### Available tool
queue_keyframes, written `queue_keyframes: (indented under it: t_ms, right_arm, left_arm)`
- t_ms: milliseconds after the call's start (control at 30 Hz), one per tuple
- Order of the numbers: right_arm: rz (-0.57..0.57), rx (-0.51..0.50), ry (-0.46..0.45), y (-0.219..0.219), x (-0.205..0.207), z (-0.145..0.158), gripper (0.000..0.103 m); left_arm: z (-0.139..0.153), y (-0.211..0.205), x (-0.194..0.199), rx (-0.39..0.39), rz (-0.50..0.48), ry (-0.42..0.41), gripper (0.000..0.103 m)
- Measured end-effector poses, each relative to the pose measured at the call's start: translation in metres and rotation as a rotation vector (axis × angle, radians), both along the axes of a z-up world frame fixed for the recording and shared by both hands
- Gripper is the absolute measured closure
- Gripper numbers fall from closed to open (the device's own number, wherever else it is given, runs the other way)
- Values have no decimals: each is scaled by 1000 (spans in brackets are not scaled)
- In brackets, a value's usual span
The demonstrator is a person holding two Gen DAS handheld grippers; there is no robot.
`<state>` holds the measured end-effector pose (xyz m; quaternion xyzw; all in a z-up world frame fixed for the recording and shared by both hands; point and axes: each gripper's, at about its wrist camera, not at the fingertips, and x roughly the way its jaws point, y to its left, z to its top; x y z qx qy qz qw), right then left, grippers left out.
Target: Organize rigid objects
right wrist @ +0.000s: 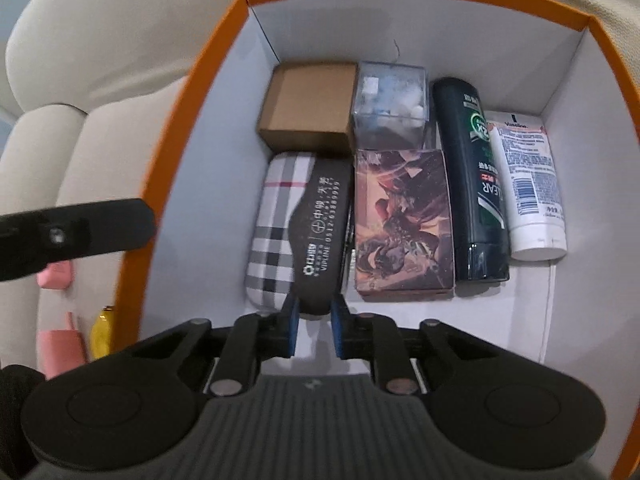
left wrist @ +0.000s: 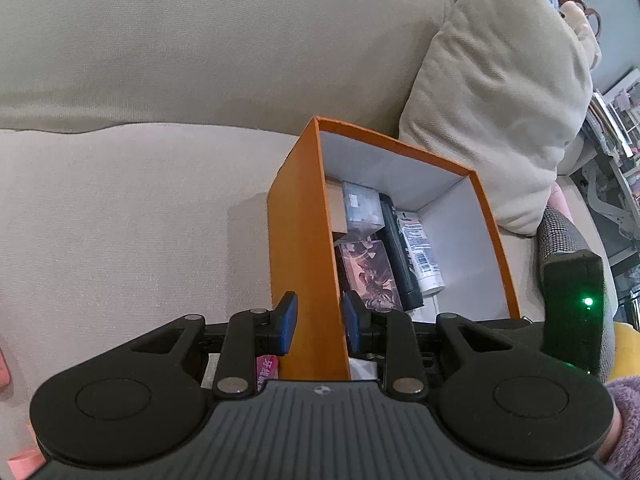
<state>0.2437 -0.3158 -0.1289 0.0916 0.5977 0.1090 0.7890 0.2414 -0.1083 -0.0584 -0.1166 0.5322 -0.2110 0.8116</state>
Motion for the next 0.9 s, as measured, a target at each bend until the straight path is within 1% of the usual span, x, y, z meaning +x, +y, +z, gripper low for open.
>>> queue_keyframes:
  t_ms: [100,167,233,300,467,600,667,733,833,900]
  right_arm:
    - [-9,-76,-12,-13,-5,4,83]
    - [-33,-126,-2,-24,-6,0,83]
    - [-48,-145,12,-32,-5,-7,80]
    - [-35,-143,1,-31,-6,-14,80]
    - [38,-115,-57,-20,1,-17,80]
    - [43,-92,-60,-13,3,-15,80]
    - [38,-92,-60,-13,-2,-9,80]
    - [24,-81,-68,-14,-7,4,80]
    - [0,-51,-138,-12,-24,39,80]
    - [-13,-24,-192,-4,-38,67,80]
  left_arm:
    - [2,2,-2,-5,3,-4,71]
    - [2,3,-3,-5,12,-2,71]
    - [1,3,-4,-8,16,2,71]
    - [1,3,-4,-7,17,3,71]
    - [1,6,-2,0,25,2,71]
    - [4,10,-5,-6,22,-7,71]
    - [8,14,-8,-10,17,-20,71]
    - [15,22,-14,-15,10,-37,71]
    - [29,42,-25,-17,29,-69,71]
    - [37,58,-35,-14,54,-90,71]
